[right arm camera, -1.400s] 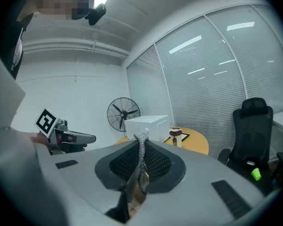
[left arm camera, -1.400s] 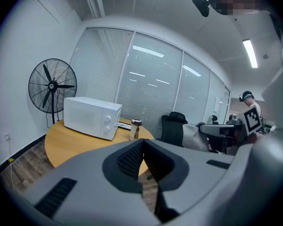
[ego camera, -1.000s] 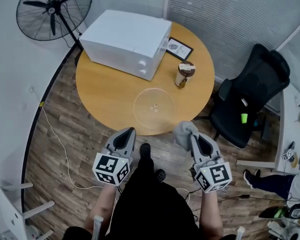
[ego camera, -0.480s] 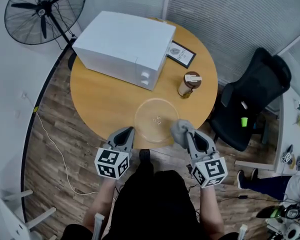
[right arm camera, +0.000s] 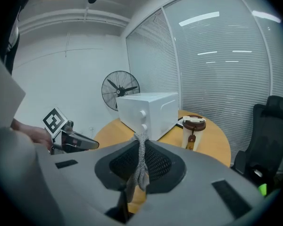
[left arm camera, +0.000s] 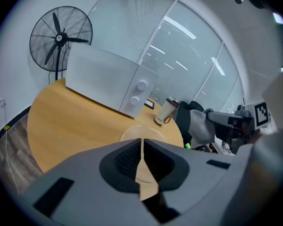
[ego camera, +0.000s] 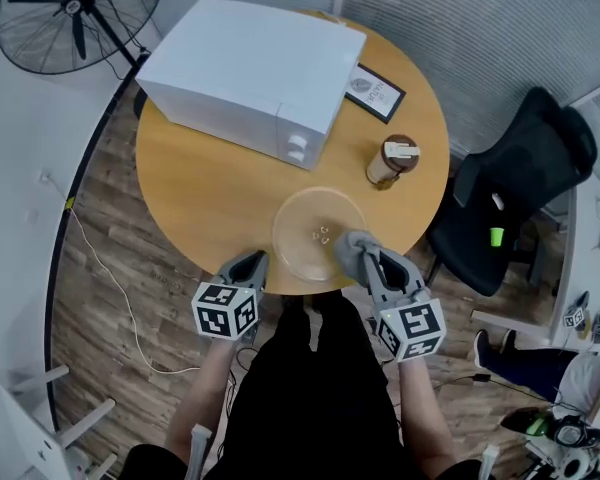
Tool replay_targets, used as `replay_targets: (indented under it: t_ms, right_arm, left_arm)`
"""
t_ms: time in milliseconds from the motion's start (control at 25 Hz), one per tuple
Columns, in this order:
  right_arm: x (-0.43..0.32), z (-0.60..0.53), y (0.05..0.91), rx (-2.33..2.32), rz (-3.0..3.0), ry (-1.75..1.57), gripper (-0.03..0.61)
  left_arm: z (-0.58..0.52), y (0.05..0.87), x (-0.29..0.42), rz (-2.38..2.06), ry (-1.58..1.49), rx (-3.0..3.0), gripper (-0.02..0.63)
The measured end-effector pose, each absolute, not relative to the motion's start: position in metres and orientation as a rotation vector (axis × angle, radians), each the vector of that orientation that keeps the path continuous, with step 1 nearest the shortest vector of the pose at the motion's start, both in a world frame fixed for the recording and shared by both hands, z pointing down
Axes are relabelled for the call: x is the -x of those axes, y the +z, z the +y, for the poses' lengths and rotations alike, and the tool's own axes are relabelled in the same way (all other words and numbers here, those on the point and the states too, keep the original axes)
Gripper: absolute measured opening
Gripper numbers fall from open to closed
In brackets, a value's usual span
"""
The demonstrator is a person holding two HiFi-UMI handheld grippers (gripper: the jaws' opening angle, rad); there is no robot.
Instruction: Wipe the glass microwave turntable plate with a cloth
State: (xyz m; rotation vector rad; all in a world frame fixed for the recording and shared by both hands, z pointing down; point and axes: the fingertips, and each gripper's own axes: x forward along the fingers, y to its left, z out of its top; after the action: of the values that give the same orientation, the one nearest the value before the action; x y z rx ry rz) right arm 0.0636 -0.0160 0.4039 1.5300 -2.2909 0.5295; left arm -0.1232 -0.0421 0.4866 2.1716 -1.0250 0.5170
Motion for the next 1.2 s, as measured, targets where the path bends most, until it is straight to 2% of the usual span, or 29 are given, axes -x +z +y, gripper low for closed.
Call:
replay_targets:
  t_ms: [240,760,1200]
  right_arm:
    - [-0.063,-0.040,0.442,-1.418,-2.251,0.560,0.041]
    - [-0.057,-0.077,0.531,-1.221,-2.176,0.612,0.043]
    - [-0.062,-0.091,0.570,-1.208,-2.133,0.674,0.044]
  left_arm:
    - [-0.048,0.515,0.125,-1.028,0.440,-2.009,0.005]
    - [-0.048,0.591,0.122,-1.038,0.356,-1.737,0.089]
    - [-0.043,0.627,0.112,-0.990,0.298,-1.567,0.089]
